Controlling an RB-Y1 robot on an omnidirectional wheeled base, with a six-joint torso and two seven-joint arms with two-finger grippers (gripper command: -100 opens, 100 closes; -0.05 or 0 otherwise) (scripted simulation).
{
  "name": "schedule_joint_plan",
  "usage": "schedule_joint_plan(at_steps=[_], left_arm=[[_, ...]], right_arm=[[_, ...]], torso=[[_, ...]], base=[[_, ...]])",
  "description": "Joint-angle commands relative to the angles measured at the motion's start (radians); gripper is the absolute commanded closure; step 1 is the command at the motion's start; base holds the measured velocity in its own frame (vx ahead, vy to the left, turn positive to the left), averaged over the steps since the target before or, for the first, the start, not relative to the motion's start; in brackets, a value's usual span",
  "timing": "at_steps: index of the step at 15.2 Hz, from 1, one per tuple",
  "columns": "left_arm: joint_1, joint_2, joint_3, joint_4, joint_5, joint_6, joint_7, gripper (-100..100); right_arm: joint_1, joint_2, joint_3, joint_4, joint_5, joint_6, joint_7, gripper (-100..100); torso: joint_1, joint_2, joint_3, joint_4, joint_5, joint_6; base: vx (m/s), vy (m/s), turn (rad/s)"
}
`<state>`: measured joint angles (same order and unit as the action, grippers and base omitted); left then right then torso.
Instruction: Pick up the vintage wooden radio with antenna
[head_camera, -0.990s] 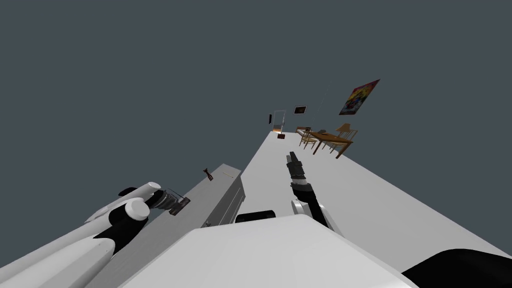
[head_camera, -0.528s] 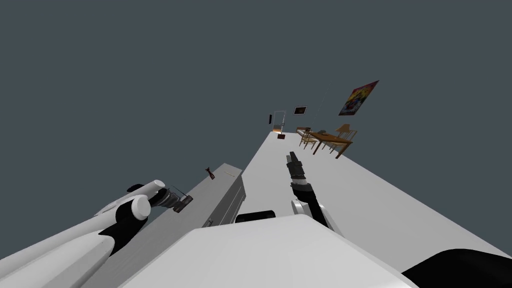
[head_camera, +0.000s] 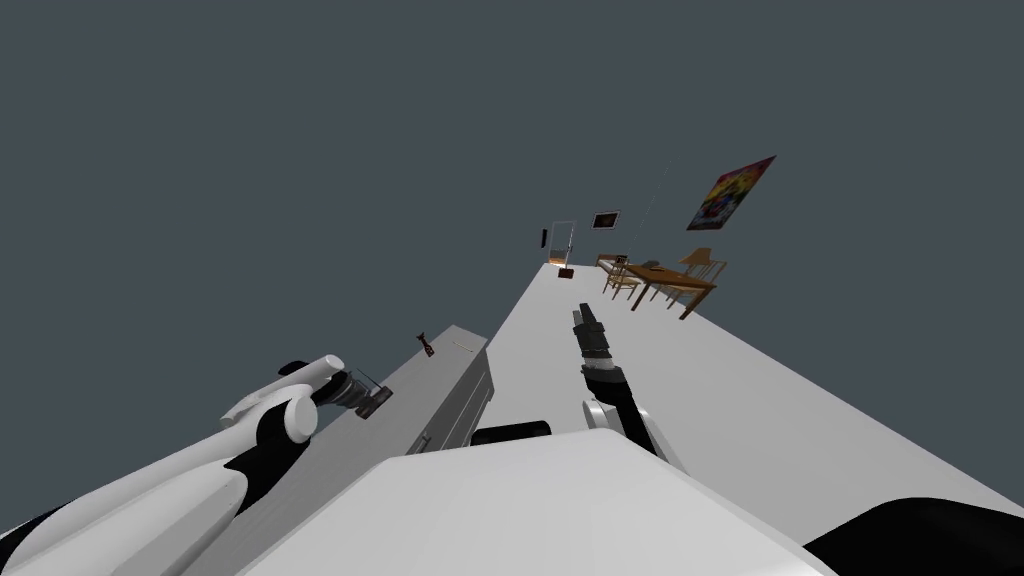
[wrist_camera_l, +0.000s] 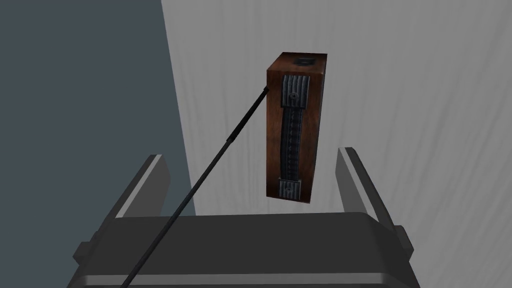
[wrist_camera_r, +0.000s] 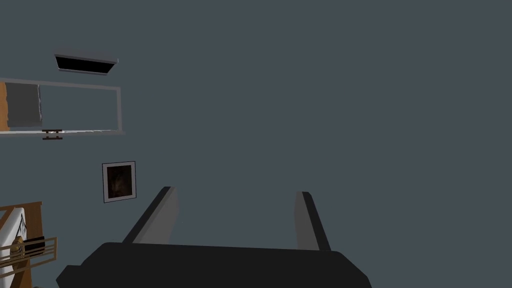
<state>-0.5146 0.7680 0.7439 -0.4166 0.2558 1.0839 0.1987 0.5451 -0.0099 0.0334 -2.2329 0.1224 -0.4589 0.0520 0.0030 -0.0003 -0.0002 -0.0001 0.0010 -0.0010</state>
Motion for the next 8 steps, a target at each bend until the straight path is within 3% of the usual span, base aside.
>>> schedule_joint_plan(at_steps=[1,2,3,6,8], left_arm=[[-0.027,-0.003,-0.027,0.033,0.000,-0.015,0.012,-100],[-0.047,-0.024,-0.064,0.036,0.001,-0.023,0.034,-100],[-0.046,-0.024,-0.064,-0.002,0.001,-0.023,0.034,-100],[-0.047,-0.024,-0.064,0.036,0.001,-0.023,0.034,-100],[-0.087,-0.067,-0.126,0.041,0.004,-0.039,0.078,-100]], right_arm=[[0.000,0.000,0.000,0.000,0.000,0.000,0.000,0],[0.000,0.000,0.000,0.000,0.000,0.000,0.000,0],[0.000,0.000,0.000,0.000,0.000,0.000,0.000,0],[0.000,0.000,0.000,0.000,0.000,0.000,0.000,0],[0.000,0.000,0.000,0.000,0.000,0.000,0.000,0]], torso=[[0.000,0.000,0.000,0.000,0.000,0.000],[0.000,0.000,0.000,0.000,0.000,0.000],[0.001,0.000,0.000,0.000,0.000,0.000],[0.001,0.000,0.000,0.000,0.000,0.000],[0.000,0.000,0.000,0.000,0.000,0.000]], base=[[-0.008,0.036,0.124],[-0.011,0.051,0.176],[-0.010,0.058,0.144],[-0.004,0.026,-0.008],[-0.013,0.039,0.185]])
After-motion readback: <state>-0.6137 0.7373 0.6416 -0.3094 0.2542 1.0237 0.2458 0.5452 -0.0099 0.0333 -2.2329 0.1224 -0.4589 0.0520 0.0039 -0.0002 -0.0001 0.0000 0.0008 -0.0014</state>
